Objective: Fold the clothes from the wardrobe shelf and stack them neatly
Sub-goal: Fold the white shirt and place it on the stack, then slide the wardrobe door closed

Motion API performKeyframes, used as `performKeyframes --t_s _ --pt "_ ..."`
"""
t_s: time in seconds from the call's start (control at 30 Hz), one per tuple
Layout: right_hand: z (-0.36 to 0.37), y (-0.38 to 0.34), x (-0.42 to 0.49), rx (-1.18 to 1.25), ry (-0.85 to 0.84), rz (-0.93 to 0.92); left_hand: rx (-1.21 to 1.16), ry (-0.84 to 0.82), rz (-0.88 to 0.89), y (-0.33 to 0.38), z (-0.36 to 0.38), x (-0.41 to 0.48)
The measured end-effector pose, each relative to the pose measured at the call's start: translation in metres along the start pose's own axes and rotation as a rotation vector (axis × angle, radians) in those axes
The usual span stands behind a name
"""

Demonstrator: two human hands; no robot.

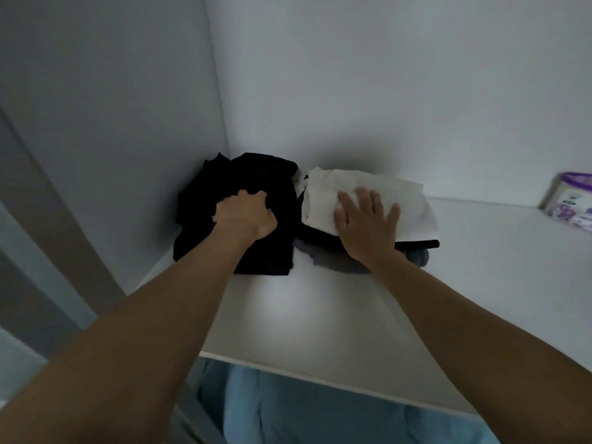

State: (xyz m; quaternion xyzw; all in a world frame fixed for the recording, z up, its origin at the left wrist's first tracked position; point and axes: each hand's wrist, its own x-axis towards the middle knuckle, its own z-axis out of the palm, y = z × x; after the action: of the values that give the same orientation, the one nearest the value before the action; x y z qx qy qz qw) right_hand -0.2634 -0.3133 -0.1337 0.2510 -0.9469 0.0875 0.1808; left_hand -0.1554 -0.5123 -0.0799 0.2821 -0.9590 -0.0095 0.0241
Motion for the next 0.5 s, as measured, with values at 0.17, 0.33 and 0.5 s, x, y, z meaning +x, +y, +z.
performKeyframes --t_s 0.17,0.33,0.5 --pt "0.024 0.017 0.055 0.066 0.01 0.051 -0.09 -0.053 -0.034 -0.006 0.01 0.034" --pt "0.043 0.006 0.083 0.097 0.011 0.013 -0.092 -0.043 -0.043 -0.006 0.019 0.055" --pt "0.048 0.004 0.088 0.067 -0.002 0.011 -0.091 -0.036 -0.066 -0.003 0.029 0.062"
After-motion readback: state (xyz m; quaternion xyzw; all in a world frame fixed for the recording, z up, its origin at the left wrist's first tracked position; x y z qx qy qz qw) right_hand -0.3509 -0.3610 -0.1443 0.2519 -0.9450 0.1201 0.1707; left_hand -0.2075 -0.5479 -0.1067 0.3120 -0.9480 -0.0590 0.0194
